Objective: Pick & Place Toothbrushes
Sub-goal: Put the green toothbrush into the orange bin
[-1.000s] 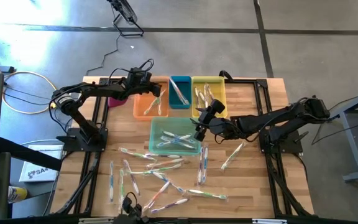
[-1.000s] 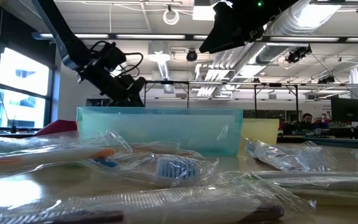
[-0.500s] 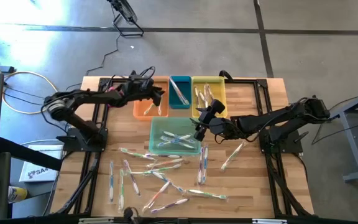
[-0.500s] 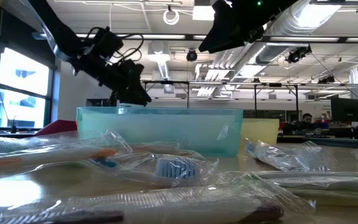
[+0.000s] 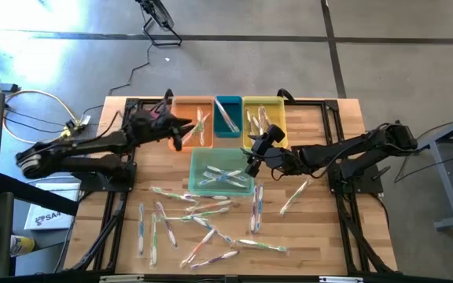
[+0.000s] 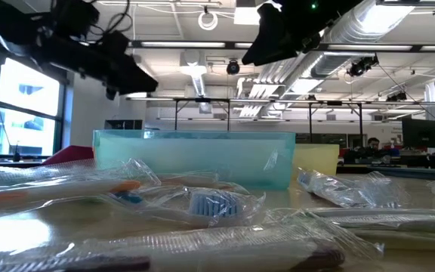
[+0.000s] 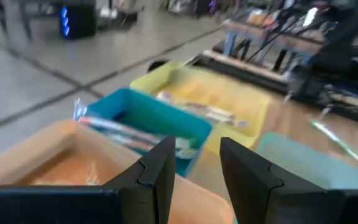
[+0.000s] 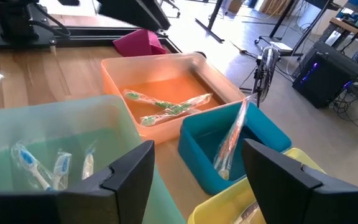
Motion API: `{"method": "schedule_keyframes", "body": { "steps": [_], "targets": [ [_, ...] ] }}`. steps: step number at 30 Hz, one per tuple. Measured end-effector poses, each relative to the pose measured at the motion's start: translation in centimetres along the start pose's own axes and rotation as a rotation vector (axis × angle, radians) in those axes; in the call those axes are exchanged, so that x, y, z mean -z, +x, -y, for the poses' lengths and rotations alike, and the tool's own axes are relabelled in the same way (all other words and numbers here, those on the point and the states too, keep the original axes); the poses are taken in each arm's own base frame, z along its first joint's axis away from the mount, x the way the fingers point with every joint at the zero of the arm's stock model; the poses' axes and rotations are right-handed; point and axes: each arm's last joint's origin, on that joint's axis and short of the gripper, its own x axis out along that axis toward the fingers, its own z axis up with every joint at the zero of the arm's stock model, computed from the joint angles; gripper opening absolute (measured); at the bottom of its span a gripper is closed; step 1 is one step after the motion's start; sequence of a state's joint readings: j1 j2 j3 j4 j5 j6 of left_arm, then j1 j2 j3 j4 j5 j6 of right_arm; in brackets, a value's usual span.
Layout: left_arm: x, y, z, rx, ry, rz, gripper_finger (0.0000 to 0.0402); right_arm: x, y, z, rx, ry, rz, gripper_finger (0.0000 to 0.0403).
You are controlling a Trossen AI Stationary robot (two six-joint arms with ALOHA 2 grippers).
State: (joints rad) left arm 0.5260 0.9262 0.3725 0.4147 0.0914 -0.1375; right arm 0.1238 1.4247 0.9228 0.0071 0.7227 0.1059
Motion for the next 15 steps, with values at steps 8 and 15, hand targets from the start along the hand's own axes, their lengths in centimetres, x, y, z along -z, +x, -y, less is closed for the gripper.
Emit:
{"method": "schedule_keyframes", "body": {
  "steps": [8, 15],
  "targets": [
    [-0.4, -4.5, 1.4, 0.048, 0.097, 0.048, 0.0125, 0.0, 0.2, 0.2, 0.008, 0.007, -0.001, 0.0235],
    [-0.5, -6.7, 1.6, 0.017, 0.161, 0.062, 0.0125, 0.0, 0.2, 0.2, 0.008, 0.007, -0.001, 0.0235]
  ]
}}
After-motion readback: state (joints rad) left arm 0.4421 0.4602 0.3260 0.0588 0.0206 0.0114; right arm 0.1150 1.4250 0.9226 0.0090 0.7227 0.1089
